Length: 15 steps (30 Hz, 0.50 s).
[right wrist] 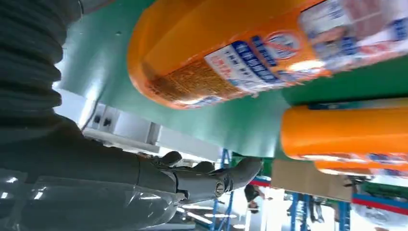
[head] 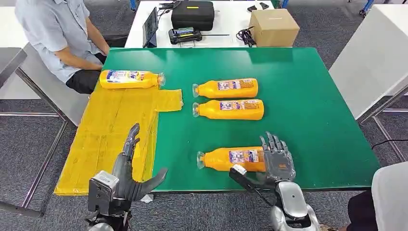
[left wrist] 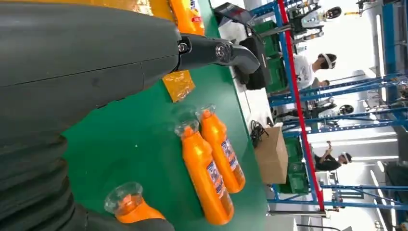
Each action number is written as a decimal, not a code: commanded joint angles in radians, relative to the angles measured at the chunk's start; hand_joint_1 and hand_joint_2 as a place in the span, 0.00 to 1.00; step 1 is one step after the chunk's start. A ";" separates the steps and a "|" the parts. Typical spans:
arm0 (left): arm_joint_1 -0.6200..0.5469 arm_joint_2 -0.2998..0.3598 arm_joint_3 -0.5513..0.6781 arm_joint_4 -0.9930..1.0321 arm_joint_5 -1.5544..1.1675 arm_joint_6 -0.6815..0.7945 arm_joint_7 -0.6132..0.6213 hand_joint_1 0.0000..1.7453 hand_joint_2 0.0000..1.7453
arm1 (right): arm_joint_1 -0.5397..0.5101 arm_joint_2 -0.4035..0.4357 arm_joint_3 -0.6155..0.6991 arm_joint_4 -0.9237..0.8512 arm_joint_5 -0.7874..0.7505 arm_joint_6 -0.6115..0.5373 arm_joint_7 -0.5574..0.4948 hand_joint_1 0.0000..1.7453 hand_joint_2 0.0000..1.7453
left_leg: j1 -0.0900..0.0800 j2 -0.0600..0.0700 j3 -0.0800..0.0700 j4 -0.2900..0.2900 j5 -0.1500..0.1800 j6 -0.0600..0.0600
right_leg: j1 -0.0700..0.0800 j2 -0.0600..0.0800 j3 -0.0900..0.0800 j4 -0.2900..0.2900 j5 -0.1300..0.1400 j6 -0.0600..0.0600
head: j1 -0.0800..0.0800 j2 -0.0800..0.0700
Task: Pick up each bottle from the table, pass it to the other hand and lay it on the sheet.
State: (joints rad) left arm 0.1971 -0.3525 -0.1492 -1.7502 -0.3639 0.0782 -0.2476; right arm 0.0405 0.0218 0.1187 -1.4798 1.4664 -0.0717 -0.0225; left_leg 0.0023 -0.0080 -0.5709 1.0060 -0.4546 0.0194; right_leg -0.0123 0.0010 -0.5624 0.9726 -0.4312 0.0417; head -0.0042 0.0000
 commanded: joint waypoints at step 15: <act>-0.064 0.003 -0.026 0.127 -0.013 0.001 0.006 0.00 1.00 | -0.037 -0.016 -0.037 0.209 -0.052 -0.060 -0.084 0.00 1.00 | 0.000 0.000 0.003 -0.001 0.000 -0.001 | 0.001 -0.001 0.004 -0.001 0.000 -0.002 | 0.000 0.000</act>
State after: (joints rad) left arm 0.1754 -0.3525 -0.1568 -1.7025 -0.3681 0.0843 -0.2461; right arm 0.0355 0.0107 0.0839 -1.3905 1.4340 -0.1217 -0.0763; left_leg 0.0023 -0.0081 -0.5709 1.0060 -0.4546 0.0194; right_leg -0.0122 0.0010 -0.5623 0.9727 -0.4311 0.0417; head -0.0046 0.0000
